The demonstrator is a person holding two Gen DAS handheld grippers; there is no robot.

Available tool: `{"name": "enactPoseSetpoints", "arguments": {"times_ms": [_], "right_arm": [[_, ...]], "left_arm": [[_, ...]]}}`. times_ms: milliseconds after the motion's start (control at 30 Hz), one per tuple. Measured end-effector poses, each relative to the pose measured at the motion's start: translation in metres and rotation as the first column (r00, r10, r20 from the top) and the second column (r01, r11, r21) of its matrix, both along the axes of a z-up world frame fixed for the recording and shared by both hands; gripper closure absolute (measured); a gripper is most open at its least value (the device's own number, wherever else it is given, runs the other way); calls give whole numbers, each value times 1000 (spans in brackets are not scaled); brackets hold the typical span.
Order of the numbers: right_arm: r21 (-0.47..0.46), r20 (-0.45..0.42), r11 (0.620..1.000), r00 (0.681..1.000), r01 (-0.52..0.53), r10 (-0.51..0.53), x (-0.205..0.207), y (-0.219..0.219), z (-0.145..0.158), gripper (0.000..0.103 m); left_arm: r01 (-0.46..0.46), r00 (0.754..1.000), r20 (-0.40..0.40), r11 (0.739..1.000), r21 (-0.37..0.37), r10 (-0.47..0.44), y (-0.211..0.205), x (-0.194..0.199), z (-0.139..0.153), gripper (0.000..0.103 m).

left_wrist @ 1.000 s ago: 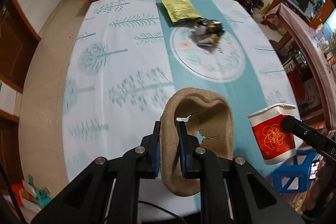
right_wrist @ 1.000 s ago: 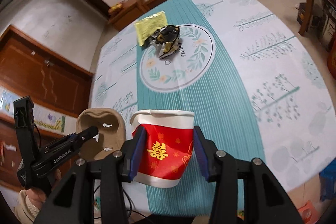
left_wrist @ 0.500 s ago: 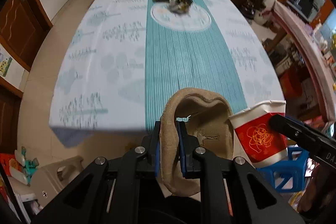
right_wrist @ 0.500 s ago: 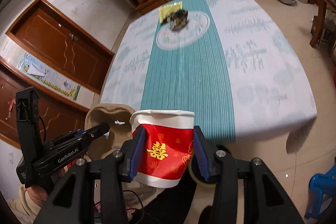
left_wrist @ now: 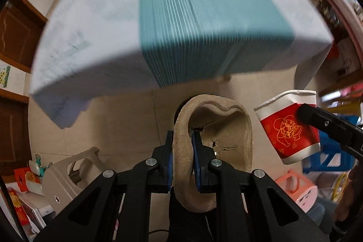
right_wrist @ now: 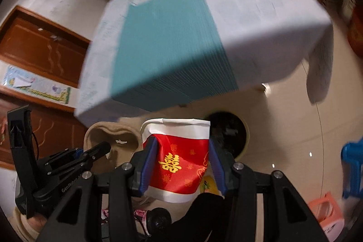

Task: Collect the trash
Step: 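Lower both held items over the black trash bin and open both tools, then raise both open tools back over the table toward the remaining packets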

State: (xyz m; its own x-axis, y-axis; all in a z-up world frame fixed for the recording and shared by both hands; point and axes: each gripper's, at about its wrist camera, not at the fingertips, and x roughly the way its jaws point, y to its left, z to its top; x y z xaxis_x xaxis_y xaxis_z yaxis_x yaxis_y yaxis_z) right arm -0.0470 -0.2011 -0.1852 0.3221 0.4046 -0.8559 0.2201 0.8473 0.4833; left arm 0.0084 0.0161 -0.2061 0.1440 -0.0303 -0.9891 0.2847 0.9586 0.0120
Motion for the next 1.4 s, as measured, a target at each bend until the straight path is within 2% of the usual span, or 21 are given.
{"name": "enactPoseSetpoints", "arguments": {"times_ms": [167, 300, 367, 400, 467, 600, 967, 1067, 1400], "right_arm": [[-50, -68, 997, 996, 61, -64, -7, 2, -78, 58], [-93, -94, 991, 990, 96, -104, -7, 3, -132, 57], [-111, -106, 987, 986, 114, -126, -5, 2, -161, 57], [-114, -110, 986, 985, 120, -133, -5, 3, -171, 57], [-132, -122, 983, 982, 131, -147, -1, 4, -196, 57], [-150, -139, 980, 978, 132, -153, 8, 10, -229, 57], [-129, -162, 985, 977, 118, -138, 27, 35, -249, 54], [-153, -186, 983, 974, 97, -126, 29, 42, -253, 52], [-185, -204, 982, 977, 25, -64, 34, 56, -236, 49]], "left_arm": [[56, 998, -7, 998, 27, -56, -13, -2, -79, 91], [59, 998, -9, 998, 27, -59, -18, 5, -138, 89], [44, 999, -18, 999, 13, -44, -18, 11, -165, 72], [41, 999, -18, 999, 9, -41, -18, 14, -172, 67], [39, 999, -15, 999, 5, -39, -17, 18, -190, 51], [36, 999, -25, 999, 36, -36, -13, 24, -215, 49], [8, 1000, -15, 998, 60, -7, 26, 30, -218, 49], [-7, 1000, -11, 998, 60, 7, 33, 34, -216, 49], [-85, 996, -5, 996, 35, 85, 47, 32, -186, 49]]}}
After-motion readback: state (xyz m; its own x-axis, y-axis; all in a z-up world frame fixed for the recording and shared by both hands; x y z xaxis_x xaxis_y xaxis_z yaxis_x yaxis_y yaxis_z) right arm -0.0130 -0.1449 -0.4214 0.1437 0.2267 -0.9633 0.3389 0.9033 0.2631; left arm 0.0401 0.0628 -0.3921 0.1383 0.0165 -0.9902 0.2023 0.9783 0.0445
